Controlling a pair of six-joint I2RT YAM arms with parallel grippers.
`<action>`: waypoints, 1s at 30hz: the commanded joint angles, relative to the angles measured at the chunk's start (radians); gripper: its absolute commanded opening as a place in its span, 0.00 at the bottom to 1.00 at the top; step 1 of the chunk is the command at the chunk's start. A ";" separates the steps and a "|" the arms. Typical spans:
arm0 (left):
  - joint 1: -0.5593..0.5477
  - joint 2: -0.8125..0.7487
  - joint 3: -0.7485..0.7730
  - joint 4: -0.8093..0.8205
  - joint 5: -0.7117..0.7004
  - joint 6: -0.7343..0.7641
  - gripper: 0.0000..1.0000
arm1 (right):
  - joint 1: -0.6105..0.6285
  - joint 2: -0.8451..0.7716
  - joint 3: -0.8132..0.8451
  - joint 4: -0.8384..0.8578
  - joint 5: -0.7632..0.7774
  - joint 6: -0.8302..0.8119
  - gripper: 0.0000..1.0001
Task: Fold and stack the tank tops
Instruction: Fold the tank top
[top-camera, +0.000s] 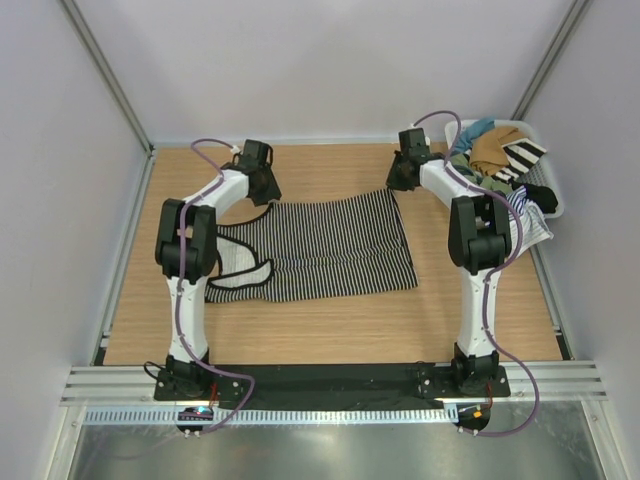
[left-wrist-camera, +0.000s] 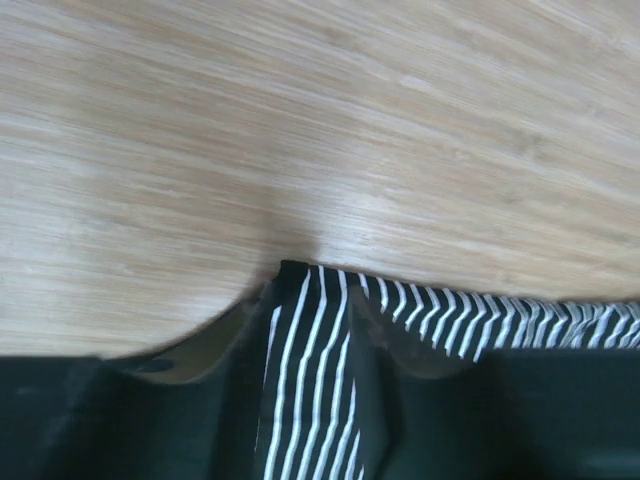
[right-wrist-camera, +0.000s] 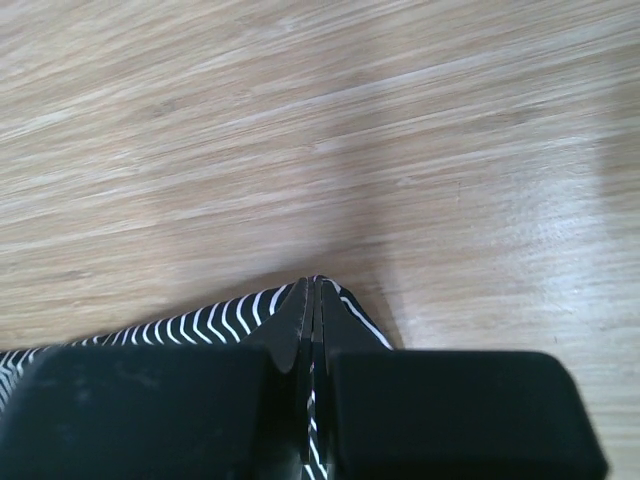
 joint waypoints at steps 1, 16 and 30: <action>0.003 -0.088 0.002 -0.013 -0.057 0.019 0.43 | 0.004 -0.118 -0.010 0.029 0.015 0.004 0.01; 0.000 0.044 0.074 -0.053 -0.022 0.010 0.42 | 0.005 -0.101 -0.033 0.041 0.002 0.019 0.01; -0.002 -0.027 0.062 -0.064 -0.008 0.036 0.00 | 0.004 -0.129 -0.053 0.038 0.011 0.009 0.01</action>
